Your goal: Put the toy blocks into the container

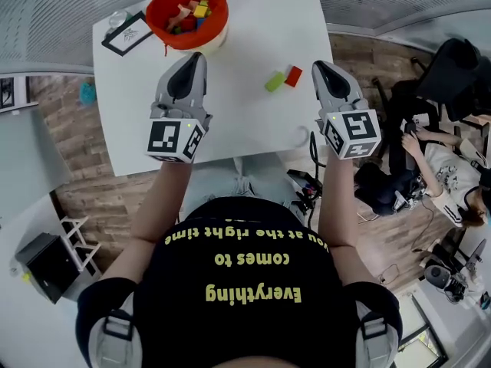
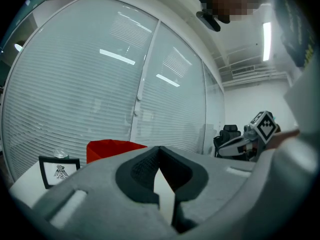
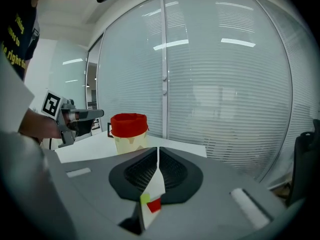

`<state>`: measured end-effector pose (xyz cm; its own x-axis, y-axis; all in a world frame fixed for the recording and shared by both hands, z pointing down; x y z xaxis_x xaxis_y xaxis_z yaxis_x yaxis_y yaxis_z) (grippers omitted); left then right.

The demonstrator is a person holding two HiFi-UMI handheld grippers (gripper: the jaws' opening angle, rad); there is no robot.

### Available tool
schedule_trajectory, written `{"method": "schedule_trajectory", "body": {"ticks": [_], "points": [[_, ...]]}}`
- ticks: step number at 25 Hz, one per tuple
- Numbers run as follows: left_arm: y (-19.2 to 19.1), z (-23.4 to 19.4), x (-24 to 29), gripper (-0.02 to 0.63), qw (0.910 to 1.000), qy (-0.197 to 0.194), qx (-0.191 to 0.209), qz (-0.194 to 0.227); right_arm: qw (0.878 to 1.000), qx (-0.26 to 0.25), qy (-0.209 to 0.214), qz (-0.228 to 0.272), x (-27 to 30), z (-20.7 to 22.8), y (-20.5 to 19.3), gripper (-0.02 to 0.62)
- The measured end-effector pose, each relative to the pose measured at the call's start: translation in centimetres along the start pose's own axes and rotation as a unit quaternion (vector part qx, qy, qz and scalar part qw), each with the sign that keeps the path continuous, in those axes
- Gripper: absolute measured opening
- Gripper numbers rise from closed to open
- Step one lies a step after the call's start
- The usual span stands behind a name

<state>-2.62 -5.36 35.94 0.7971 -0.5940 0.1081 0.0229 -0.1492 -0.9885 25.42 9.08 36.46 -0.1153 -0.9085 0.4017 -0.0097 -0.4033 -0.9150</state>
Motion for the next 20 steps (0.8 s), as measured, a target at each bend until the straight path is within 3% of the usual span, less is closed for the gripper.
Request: {"method": "schedule_trajectory", "body": {"ticks": [20], "points": [[-2.4,0.2,1.6,-0.002,0.9991,-0.025,-0.006,-0.034,0.994,0.066,-0.044,-0.08,3.5,1.2,-7.7,0.049]]}}
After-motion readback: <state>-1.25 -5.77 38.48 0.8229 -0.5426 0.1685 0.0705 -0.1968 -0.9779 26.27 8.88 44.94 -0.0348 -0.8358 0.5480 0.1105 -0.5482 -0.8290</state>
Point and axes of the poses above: the fingertips, and each gripper's own axes: x forward along the fingers, z to its right, y out of its top, the point moved 10 cm from there along -x, backward along the fingers, and after that the axes turned 4 degrees about y, right-handed, at the moved point
